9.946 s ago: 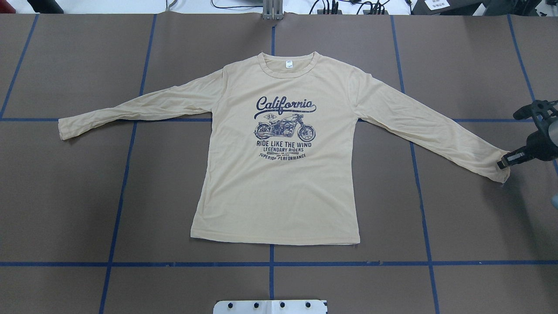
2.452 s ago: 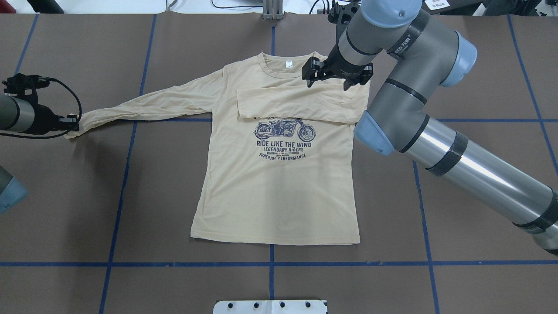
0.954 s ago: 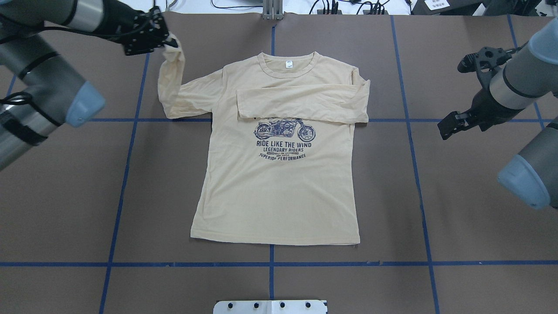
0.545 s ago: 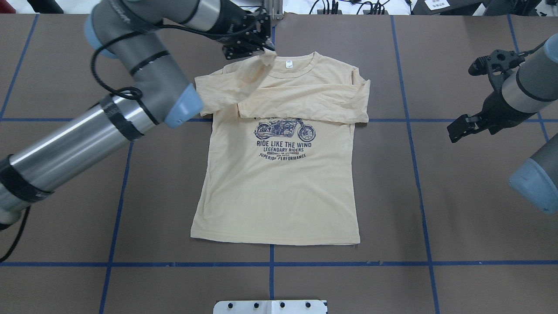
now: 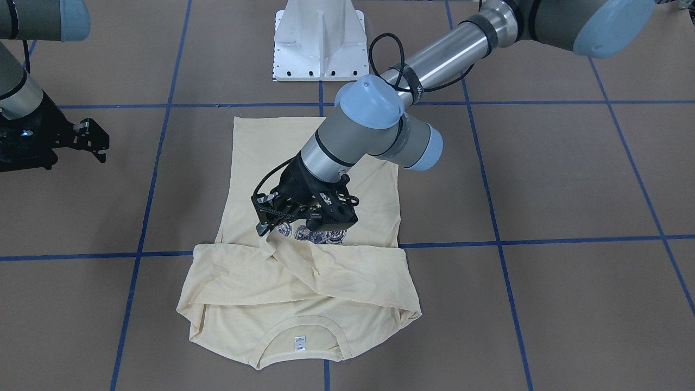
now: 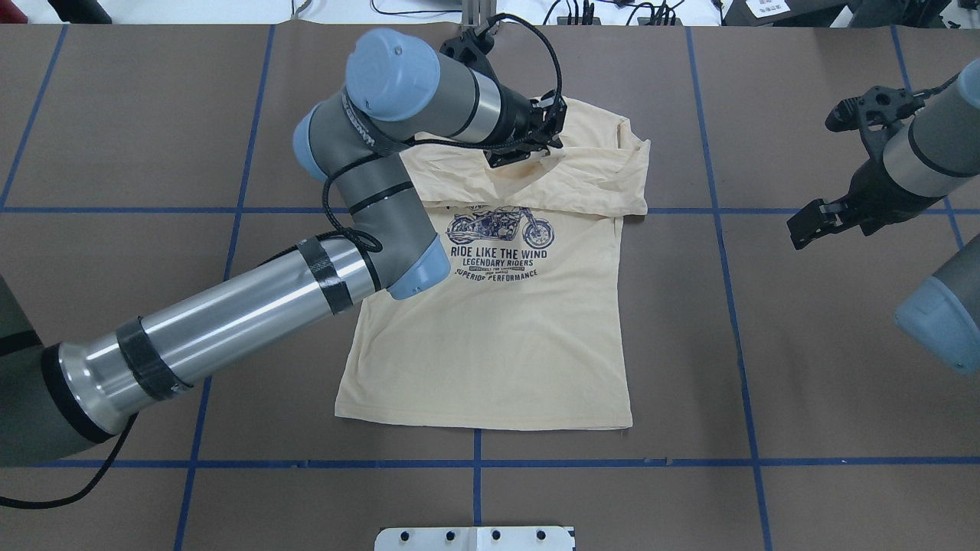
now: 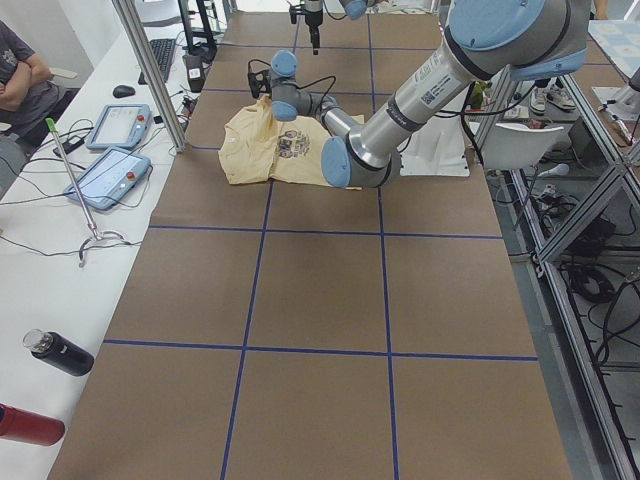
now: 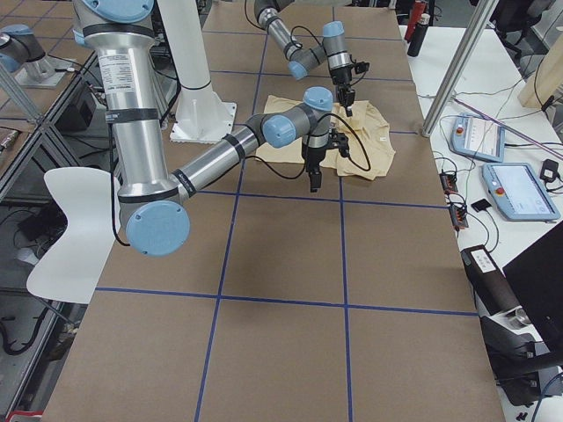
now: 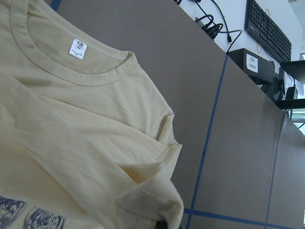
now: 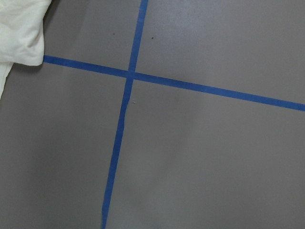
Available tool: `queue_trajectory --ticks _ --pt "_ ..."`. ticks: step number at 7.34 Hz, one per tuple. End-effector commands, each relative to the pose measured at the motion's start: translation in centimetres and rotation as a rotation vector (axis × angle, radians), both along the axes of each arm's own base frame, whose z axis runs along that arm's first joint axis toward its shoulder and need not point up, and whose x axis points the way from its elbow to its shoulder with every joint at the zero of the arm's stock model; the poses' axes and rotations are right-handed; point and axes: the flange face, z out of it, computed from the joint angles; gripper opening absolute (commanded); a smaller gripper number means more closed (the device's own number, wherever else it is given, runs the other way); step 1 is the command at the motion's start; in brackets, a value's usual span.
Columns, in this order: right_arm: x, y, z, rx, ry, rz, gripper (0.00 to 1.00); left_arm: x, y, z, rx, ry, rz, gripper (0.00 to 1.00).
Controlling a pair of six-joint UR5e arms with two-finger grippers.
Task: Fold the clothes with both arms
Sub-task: 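Carry the other sleeve across the shirt with the left gripper while the right arm withdraws, then release the sleeve with the left gripper and move both grippers to the hem corners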
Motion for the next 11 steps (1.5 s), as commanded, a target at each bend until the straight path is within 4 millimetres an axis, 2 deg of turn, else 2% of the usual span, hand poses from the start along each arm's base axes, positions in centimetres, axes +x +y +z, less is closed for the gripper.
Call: queue_trajectory --ticks 1,2,3,4,5,7,8,9,10,11 --pt "-0.2 -0.2 -0.2 0.000 -0.001 0.004 1.00 2.1 1.1 1.0 0.039 0.038 -0.025 0.00" --pt "-0.3 -0.3 -0.4 0.003 -0.003 0.004 1.00 3.1 2.6 0.5 0.081 0.069 -0.037 0.93" --pt "-0.4 -0.3 -0.5 0.004 -0.005 0.002 1.00 3.6 3.6 -0.3 0.153 0.070 -0.044 1.00" --pt "-0.5 -0.3 -0.7 0.000 -0.014 -0.003 1.00 3.8 4.5 -1.1 0.249 0.085 -0.036 1.00" --pt "-0.6 -0.3 -0.9 -0.009 -0.033 -0.011 1.00 3.7 4.6 -0.8 0.282 0.075 -0.036 1.00" --pt "-1.6 -1.1 -4.4 -0.057 -0.090 0.067 1.00 2.9 4.5 2.2 0.266 0.040 -0.032 1.00" --pt "-2.3 -0.9 -5.8 -0.083 -0.118 0.090 1.00 0.8 5.8 5.2 0.242 -0.002 -0.025 1.00" --pt "-4.0 -0.4 -7.3 -0.112 -0.137 0.110 1.00 -2.0 7.8 6.4 0.214 -0.038 0.019 1.00" --pt "-7.1 1.3 -8.6 -0.135 -0.198 0.128 1.00 -4.9 9.6 7.2 0.179 -0.091 0.038 1.00" --pt "-10.3 3.5 -9.5 -0.156 -0.275 0.171 1.00 -9.2 12.3 7.6 0.169 -0.108 0.040 1.00"
